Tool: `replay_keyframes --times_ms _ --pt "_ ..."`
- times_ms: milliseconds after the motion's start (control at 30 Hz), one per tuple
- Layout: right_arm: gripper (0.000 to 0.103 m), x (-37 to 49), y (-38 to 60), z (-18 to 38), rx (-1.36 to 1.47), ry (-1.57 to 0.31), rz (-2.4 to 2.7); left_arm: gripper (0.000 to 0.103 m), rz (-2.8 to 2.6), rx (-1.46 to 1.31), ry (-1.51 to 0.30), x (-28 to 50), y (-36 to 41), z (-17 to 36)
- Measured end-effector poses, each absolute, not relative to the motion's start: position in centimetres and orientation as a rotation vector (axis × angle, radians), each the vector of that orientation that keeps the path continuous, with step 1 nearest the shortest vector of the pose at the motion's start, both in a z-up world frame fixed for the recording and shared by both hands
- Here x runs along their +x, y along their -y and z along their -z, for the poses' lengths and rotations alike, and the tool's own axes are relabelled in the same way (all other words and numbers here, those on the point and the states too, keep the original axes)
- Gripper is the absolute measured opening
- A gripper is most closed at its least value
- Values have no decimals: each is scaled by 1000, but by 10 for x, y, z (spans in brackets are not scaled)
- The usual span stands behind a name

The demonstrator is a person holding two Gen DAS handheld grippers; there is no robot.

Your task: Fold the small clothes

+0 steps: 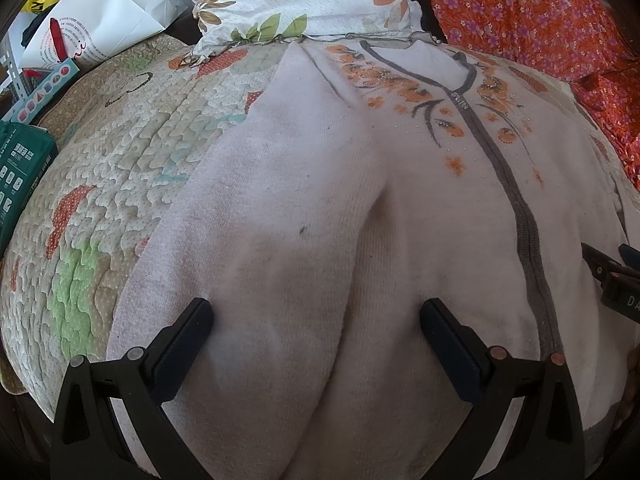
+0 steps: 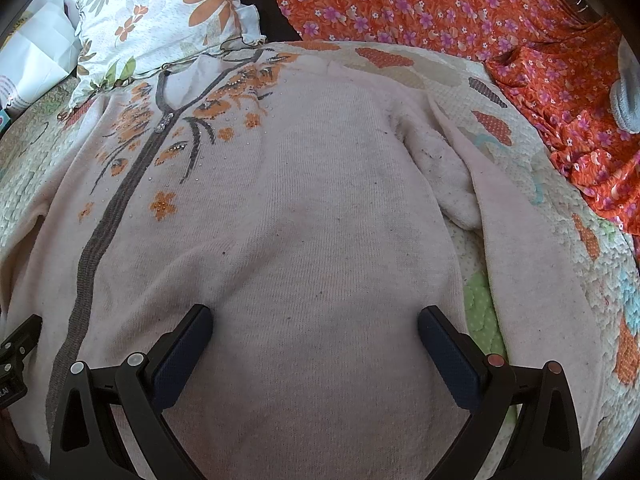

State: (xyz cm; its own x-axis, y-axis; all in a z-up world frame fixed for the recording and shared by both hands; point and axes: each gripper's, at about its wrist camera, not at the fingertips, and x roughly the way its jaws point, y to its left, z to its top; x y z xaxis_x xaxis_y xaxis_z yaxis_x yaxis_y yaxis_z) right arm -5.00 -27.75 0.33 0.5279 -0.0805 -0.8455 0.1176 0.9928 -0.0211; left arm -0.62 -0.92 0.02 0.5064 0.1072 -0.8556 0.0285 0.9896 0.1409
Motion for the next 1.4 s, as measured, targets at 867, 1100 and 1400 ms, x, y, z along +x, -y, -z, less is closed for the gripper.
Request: replay_keyframes --times_ms 867,1100,1400 --pt "103 -62 260 -12 -140 -1033 199 103 -60 128 -1023 -9 9 1" --pt "103 -63 260 -11 -134 -1025 203 103 -60 127 -1020 -9 10 1" --pt "103 -63 259 -11 -142 -1017 208 103 -61 128 -1013 -10 9 1"
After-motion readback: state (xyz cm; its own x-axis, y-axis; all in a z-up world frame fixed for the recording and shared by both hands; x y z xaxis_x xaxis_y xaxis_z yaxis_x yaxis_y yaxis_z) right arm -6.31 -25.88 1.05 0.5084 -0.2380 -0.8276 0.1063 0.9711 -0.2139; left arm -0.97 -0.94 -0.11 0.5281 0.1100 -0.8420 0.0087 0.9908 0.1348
